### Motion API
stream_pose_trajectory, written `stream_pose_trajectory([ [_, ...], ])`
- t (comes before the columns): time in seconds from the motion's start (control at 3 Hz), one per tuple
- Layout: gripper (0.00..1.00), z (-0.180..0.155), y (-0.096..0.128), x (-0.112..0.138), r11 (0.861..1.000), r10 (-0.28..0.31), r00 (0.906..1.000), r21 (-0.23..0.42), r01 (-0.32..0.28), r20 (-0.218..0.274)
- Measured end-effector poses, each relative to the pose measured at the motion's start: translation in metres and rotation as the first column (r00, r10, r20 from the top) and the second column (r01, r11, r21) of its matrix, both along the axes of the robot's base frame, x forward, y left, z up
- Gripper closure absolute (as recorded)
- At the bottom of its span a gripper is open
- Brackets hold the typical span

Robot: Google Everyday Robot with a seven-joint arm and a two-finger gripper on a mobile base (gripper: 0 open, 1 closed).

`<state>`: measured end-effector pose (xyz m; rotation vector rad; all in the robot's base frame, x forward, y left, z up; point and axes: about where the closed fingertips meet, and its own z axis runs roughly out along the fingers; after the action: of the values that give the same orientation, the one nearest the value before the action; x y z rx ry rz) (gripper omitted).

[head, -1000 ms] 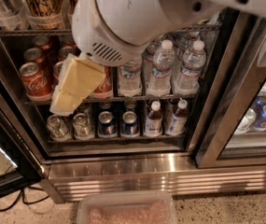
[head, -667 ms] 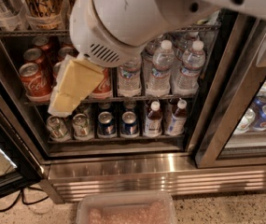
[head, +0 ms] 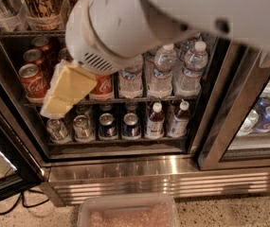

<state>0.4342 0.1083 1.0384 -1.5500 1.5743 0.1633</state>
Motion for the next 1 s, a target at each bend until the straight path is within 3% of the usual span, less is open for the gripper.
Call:
stream_pose_trajectory([
  [0.33, 0.0, -0.037, 0.036, 0.008, 0.993, -0.024, 0.998, 0.11, 0.031, -0.059],
  [0.67, 0.0, -0.058, 0.059, 0.025, 0.973, -0.055, 0.9952, 0.219, 0.072, -0.081],
  [1.0, 0.0, -0.043, 0.061, 0.031, 0.964, -0.072, 0.9966, 0.255, 0.08, -0.039],
])
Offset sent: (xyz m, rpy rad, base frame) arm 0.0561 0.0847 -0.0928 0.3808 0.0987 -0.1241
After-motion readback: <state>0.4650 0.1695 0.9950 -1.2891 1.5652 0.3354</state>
